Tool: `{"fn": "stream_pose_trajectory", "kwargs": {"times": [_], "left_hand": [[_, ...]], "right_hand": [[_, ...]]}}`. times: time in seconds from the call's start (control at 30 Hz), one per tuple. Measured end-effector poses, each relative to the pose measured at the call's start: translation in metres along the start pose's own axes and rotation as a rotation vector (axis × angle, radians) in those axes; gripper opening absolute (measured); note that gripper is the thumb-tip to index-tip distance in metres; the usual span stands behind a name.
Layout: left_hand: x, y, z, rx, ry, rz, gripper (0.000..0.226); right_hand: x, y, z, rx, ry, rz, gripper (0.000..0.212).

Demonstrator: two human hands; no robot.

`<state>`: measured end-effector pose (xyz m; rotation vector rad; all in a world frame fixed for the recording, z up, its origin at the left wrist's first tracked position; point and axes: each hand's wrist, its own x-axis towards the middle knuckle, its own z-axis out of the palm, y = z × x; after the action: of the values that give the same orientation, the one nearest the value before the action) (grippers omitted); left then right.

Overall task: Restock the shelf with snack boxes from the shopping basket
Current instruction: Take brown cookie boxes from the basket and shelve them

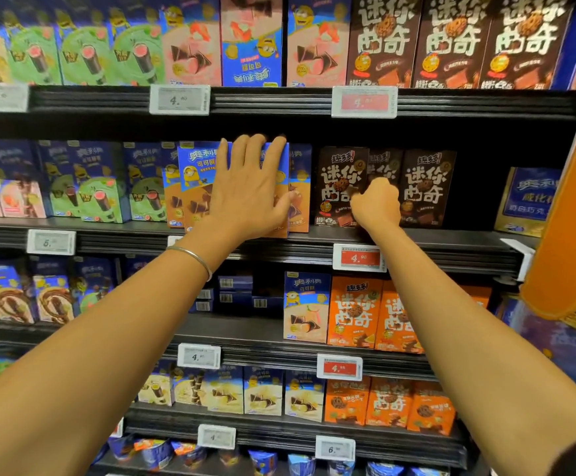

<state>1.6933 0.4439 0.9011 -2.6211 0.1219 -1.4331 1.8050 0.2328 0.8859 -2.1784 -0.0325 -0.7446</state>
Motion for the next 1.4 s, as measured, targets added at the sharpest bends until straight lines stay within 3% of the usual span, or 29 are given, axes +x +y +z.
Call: {"fn": "stream_pose_trajectory", "kwargs": {"times": [0.2, 0.43, 0.63, 0.83, 1.0, 1.07, 1.17, 1.27, 1.4], "left_hand": [[0.001, -0.002, 0.002, -0.010, 0.030, 0.009, 0.084], [0.001, -0.004, 0.001, -0.002, 0.010, 0.021, 0.085], [-0.001, -0.005, 0.001, -0.019, -0.001, 0.026, 0.091], [-0.020, -0.001, -0.007, -0.129, 0.009, -0.029, 0.098], [-0.095, 0.018, -0.015, -0.392, 0.236, -0.177, 0.079], [-0.148, 0.027, -0.009, -0.491, 0.279, -0.208, 0.065], [-0.249, 0.044, 0.010, -0.649, 0.133, -0.313, 0.052], [-0.363, 0.068, 0.029, -0.709, -0.248, -0.589, 0.049], [-0.497, 0.090, 0.049, -0.647, -0.747, -0.976, 0.051]], "right_hand": [[0.009, -0.008, 0.010, -0.019, -0.055, 0.024, 0.021], [0.014, -0.013, 0.019, -0.009, -0.081, 0.040, 0.032], [0.008, -0.006, 0.008, 0.147, -0.093, 0.085, 0.026], [-0.048, -0.010, -0.027, 0.361, -0.035, -0.029, 0.056], [-0.151, 0.004, -0.038, 0.681, -0.021, -0.225, 0.027], [-0.195, 0.029, -0.027, 0.765, -0.139, -0.187, 0.019], [-0.262, 0.089, 0.005, 0.783, -0.447, 0.086, 0.016], [-0.337, 0.164, 0.045, 0.559, -0.807, 0.450, 0.010], [-0.438, 0.236, 0.081, 0.304, -1.063, 0.784, 0.019]]}}
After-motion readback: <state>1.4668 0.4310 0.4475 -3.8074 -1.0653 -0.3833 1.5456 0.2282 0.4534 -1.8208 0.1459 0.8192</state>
